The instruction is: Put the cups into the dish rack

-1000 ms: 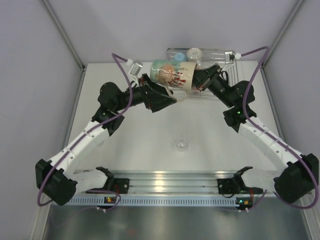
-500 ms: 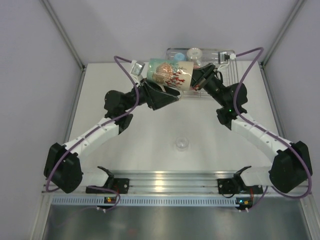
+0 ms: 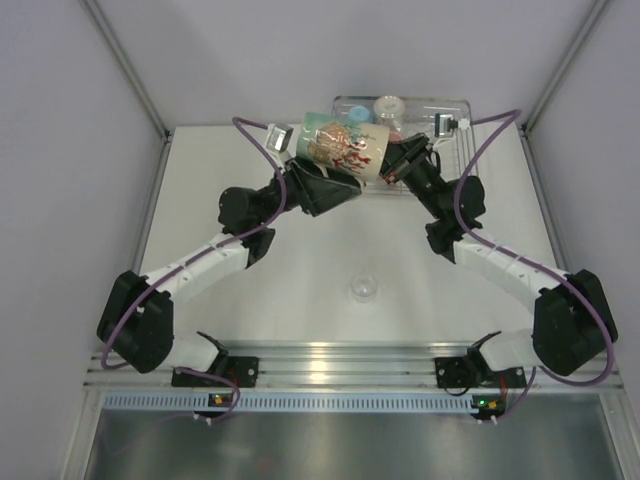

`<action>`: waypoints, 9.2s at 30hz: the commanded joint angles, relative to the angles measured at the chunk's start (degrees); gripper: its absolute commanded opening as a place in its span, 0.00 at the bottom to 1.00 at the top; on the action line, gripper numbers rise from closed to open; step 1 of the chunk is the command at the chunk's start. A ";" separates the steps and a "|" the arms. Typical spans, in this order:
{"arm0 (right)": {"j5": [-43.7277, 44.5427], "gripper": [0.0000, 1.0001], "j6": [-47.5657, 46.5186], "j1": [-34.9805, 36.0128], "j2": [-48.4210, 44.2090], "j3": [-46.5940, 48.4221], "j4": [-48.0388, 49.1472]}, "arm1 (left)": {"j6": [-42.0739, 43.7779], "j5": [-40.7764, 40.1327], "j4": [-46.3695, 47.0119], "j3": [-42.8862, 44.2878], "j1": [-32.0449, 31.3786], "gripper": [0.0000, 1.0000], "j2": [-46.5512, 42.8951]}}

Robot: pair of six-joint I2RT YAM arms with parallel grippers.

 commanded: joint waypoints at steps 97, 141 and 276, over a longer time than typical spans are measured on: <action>18.30 0.83 -43.36 -13.69 -62.59 -20.81 -67.45 | 61.59 -56.45 -73.13 57.97 -1.79 0.00 40.03; 21.92 0.83 -41.25 -13.69 -46.73 -13.61 -63.42 | 61.33 -52.67 -62.31 44.42 0.23 0.00 36.08; 1.08 0.19 -47.57 -10.53 37.69 47.66 -68.06 | 64.49 -37.73 -57.47 41.15 2.51 0.28 42.04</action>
